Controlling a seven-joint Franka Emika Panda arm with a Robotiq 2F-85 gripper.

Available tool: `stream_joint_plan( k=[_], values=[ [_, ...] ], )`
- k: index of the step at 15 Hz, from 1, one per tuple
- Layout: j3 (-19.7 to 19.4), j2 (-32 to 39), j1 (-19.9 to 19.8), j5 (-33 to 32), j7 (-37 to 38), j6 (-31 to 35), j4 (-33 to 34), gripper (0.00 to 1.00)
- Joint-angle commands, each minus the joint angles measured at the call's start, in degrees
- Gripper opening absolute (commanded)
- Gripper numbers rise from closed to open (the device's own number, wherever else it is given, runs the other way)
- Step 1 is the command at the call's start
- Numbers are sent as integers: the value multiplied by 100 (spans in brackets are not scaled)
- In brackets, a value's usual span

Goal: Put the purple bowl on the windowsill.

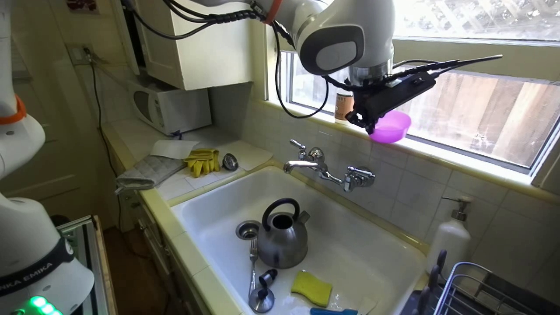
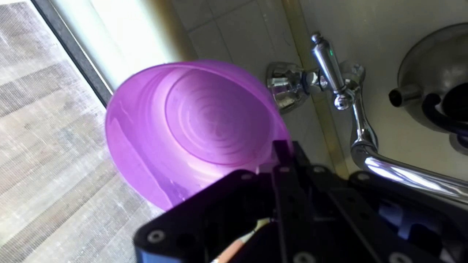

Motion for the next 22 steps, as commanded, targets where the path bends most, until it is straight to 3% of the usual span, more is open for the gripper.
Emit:
stream_joint_plan(
  k=[1, 11, 12, 22],
  values=[
    [-205, 230, 185, 136, -562, -483, 431, 1],
    [-255, 743, 449, 149, -834, -380, 880, 1],
    [-310, 515, 464, 81, -749, -407, 610, 1],
    [-345, 591, 501, 57, -766, -417, 712, 1]
  ],
)
